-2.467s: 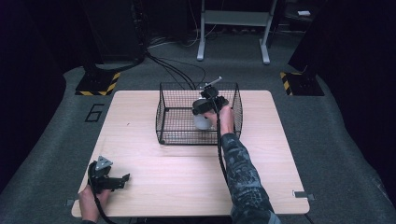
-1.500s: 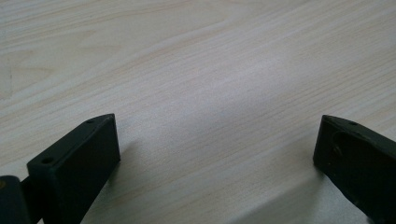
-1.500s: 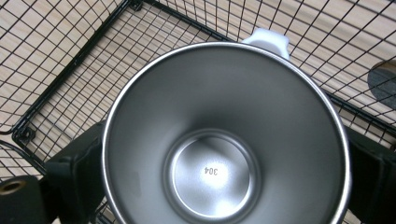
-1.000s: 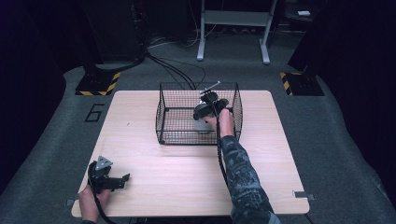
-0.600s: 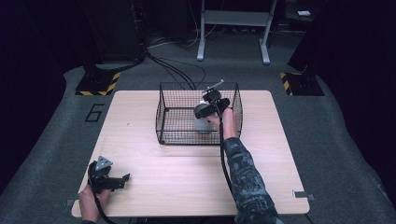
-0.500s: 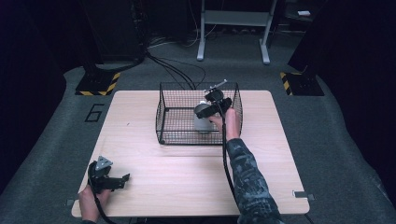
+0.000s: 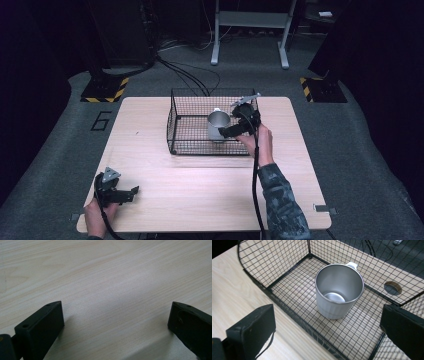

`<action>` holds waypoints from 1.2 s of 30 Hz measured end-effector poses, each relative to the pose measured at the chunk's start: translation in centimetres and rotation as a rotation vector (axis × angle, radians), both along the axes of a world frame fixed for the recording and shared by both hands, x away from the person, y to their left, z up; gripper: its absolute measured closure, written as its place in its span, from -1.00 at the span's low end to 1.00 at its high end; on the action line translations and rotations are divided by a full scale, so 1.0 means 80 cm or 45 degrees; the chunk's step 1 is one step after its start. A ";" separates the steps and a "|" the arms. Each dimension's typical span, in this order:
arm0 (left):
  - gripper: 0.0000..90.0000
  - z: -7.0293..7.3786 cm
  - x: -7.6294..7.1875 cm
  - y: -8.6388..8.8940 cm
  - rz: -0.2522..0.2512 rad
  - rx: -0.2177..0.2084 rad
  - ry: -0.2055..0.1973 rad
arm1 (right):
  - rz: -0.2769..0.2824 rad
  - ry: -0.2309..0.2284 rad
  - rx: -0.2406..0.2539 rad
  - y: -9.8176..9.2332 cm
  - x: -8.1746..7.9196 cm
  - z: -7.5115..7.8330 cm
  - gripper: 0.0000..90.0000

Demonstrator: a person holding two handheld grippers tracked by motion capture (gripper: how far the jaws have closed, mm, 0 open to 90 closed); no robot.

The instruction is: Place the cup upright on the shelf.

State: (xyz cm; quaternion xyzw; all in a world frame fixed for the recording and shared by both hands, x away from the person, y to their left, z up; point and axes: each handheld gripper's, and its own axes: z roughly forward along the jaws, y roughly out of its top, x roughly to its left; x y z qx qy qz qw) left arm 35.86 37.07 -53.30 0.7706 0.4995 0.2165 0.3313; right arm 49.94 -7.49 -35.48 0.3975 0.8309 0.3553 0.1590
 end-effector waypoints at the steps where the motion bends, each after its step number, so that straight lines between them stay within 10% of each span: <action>1: -0.99 0.000 0.000 0.000 0.000 0.000 0.000 | 0.000 -0.010 0.000 -0.003 -0.006 0.001 -1.00; 17: -0.99 0.000 0.000 0.000 0.000 0.000 0.000 | -0.097 -0.064 -0.003 -0.078 -0.089 -0.028 -1.00; 36: -0.99 0.000 0.000 0.000 0.000 0.001 -0.001 | -0.392 0.052 -0.059 -0.177 -0.144 -0.161 -1.00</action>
